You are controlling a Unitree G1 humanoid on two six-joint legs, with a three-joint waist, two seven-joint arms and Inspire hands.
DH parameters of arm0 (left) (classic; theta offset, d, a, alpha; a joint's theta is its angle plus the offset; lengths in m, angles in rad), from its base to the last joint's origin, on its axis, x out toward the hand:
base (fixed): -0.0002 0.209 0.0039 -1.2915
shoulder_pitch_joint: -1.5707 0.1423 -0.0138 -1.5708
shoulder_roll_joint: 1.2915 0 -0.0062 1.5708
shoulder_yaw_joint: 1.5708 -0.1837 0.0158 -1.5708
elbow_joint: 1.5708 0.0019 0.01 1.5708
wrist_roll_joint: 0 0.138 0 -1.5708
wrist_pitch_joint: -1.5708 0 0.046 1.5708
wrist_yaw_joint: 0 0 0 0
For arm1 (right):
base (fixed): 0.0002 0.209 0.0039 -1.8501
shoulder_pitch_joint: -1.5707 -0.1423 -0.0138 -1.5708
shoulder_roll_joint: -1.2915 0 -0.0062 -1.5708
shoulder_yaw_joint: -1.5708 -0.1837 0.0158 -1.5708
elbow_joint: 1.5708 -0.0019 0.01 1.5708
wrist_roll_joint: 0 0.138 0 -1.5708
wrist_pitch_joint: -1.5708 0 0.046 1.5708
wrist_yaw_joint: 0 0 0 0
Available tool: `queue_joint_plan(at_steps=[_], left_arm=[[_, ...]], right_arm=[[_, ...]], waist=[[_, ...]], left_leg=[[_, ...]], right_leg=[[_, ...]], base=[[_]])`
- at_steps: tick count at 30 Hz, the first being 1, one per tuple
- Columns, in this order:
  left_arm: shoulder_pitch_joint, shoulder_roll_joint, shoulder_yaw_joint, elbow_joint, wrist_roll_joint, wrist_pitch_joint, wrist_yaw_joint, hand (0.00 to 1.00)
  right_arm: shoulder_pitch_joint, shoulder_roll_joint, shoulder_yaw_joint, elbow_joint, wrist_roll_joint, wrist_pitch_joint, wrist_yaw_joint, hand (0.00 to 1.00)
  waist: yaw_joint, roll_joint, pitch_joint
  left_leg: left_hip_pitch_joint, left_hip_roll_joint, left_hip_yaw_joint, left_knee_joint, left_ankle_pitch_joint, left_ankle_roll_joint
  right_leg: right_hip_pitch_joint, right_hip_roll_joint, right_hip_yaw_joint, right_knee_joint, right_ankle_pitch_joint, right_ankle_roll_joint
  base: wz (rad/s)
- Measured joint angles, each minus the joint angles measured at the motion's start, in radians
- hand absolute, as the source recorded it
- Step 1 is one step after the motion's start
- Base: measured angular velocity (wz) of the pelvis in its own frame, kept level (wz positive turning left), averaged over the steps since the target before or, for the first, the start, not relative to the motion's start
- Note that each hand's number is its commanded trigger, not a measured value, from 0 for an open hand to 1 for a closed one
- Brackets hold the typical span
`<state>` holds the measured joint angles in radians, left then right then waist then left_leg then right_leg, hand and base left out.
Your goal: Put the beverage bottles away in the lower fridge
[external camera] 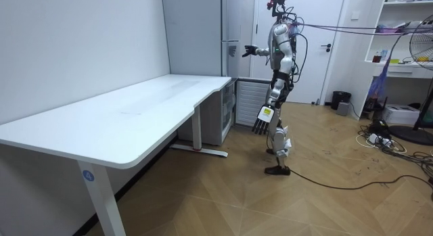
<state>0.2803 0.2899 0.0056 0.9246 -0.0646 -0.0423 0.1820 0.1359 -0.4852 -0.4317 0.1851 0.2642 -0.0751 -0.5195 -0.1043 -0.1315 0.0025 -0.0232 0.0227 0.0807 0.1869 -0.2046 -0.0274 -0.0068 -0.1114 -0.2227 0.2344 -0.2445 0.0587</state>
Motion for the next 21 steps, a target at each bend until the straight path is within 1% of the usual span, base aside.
queue_joint_plan(at_steps=[2,4,5,8,12,14,15,16,17,19,21], left_arm=[[0.009,-0.001,0.035,-0.001,0.016,0.007,-0.006,0.0],[0.01,0.0,0.064,-0.002,0.031,0.014,-0.007,0.0],[0.011,0.0,0.072,-0.002,0.034,0.015,-0.007,0.0],[0.013,0.003,0.077,-0.012,0.035,0.028,-0.015,0.0],[0.015,0.002,0.083,-0.019,0.039,0.031,-0.03,0.0],[0.024,0.0,0.112,-0.02,0.05,0.035,-0.042,0.0],[0.031,0.0,0.124,-0.02,0.052,0.043,-0.044,0.0],[0.038,-0.001,0.138,-0.02,0.058,0.048,-0.049,0.0],[0.045,-0.001,0.154,-0.021,0.06,0.051,-0.059,0.0],[0.052,-0.001,0.176,-0.025,0.08,0.057,-0.066,0.0],[0.063,-0.001,0.189,-0.036,0.1,0.059,-0.068,0.0]], right_arm=[[0.005,-0.006,-0.037,0.007,0.005,0.001,-0.035,0.0],[0.004,-0.015,-0.064,0.021,0.006,0.001,-0.047,0.0],[0.004,-0.018,-0.07,0.027,0.005,0.001,-0.05,0.0],[0.006,-0.048,-0.073,0.092,0.004,0.002,-0.066,0.0],[0.007,-0.053,-0.075,0.215,0.005,0.011,-0.066,0.0],[0.007,-0.053,-0.077,0.275,0.006,0.015,-0.063,0.0],[0.007,-0.053,-0.077,0.316,0.006,0.016,-0.059,0.0],[0.007,-0.052,-0.077,0.35,0.009,0.027,-0.05,0.0],[0.009,-0.052,-0.077,0.368,0.033,0.04,-0.035,0.0],[0.028,-0.052,-0.077,0.369,0.095,0.052,-0.012,0.0],[0.04,-0.052,-0.077,0.374,0.142,0.053,0.009,0.0]], waist=[[-0.01,-0.006,0.0023],[-0.024,-0.009,0.0011],[-0.029,-0.01,0.0008],[-0.037,-0.01,0.0],[-0.028,-0.008,-0.0027],[-0.027,-0.005,-0.0047],[-0.028,-0.002,-0.0078],[-0.028,0.002,-0.011],[-0.026,0.004,-0.0126],[-0.025,0.002,-0.0114],[-0.028,0.002,-0.0116]], left_leg=[[0.004,0.002,0.001,0.0,0.0,0.0],[0.005,0.004,0.003,0.0,0.0,0.0],[0.005,0.004,0.003,0.0,0.0,0.0],[0.001,0.007,0.008,0.003,0.0,0.0],[0.001,0.008,0.015,0.003,0.0,0.0],[0.0,0.008,0.018,0.002,0.0,0.0],[0.0,0.008,0.018,0.002,0.0,0.0],[0.001,0.008,0.021,0.002,0.0,0.0],[0.004,0.008,0.023,0.002,0.0,0.0],[0.012,0.009,0.023,0.002,0.0,0.0],[0.018,0.009,0.023,0.004,0.0,0.0]], right_leg=[[0.003,0.002,0.005,0.0,0.0,0.0],[0.002,0.005,0.018,0.0,0.001,-0.002],[0.002,0.006,0.019,0.0,0.001,-0.002],[-0.001,0.008,0.019,0.0,0.004,-0.004],[-0.005,0.008,0.023,0.0,0.008,-0.004],[-0.007,0.008,0.024,0.0,0.009,-0.004],[-0.007,0.009,0.024,0.0,0.012,-0.003],[-0.006,0.008,0.025,0.0,0.013,-0.003],[-0.005,0.008,0.027,0.0,0.014,-0.002],[0.002,0.008,0.028,0.0,0.014,-0.002],[0.01,0.009,0.026,0.0,0.014,-0.002]], base=[[-0.06],[-0.06],[0.0],[-0.03],[-0.03],[-0.03],[0.0],[-0.03],[-0.04],[0.0],[0.0]])
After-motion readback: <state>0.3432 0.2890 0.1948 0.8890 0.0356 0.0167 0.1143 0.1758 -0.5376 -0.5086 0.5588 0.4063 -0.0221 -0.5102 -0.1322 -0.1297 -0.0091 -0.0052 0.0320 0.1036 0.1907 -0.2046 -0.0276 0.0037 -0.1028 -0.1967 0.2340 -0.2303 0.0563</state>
